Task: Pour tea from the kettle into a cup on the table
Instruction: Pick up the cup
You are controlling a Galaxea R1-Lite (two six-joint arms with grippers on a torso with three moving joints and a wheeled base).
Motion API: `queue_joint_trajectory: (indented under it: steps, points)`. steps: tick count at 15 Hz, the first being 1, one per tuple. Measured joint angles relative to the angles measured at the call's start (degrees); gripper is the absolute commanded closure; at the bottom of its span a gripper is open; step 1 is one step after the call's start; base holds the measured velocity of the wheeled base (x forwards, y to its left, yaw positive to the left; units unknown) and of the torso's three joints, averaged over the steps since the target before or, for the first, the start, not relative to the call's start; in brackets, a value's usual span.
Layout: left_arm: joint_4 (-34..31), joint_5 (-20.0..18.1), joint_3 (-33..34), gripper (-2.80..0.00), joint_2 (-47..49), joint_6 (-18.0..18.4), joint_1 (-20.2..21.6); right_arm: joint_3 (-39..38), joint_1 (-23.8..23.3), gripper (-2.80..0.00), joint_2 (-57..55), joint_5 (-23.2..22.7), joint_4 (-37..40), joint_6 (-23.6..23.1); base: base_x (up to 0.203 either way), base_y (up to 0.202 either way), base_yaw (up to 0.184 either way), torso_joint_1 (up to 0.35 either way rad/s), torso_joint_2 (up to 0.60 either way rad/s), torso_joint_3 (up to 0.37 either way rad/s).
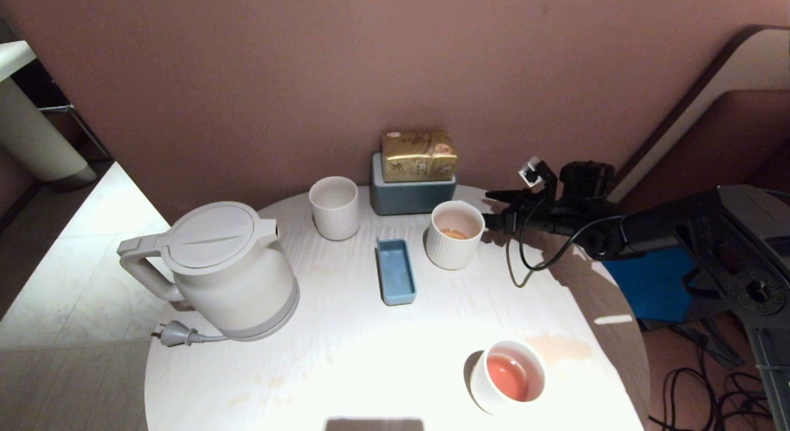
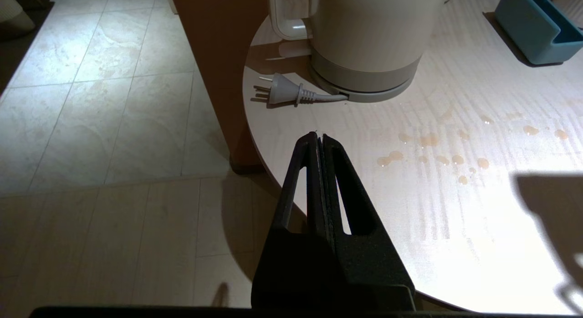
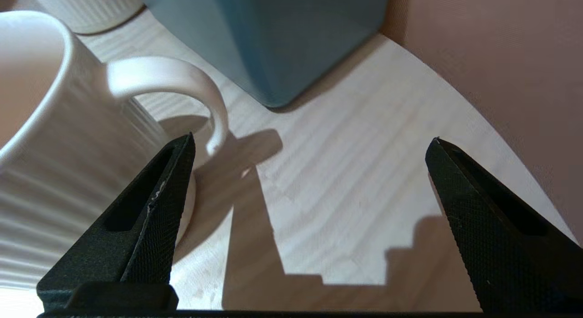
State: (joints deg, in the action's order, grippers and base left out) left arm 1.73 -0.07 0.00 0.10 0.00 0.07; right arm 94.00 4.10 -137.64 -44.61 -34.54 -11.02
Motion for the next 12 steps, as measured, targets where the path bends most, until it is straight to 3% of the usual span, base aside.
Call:
queue_joint_trajectory:
  steps: [12]
  points:
    - [0.0, 0.0, 0.0, 0.0, 0.0, 0.0, 0.0, -10.7, 2.2, -2.8, 5.0, 3.8, -5.3, 0.0, 0.0, 0.0, 0.0, 0.0, 0.0, 0.0]
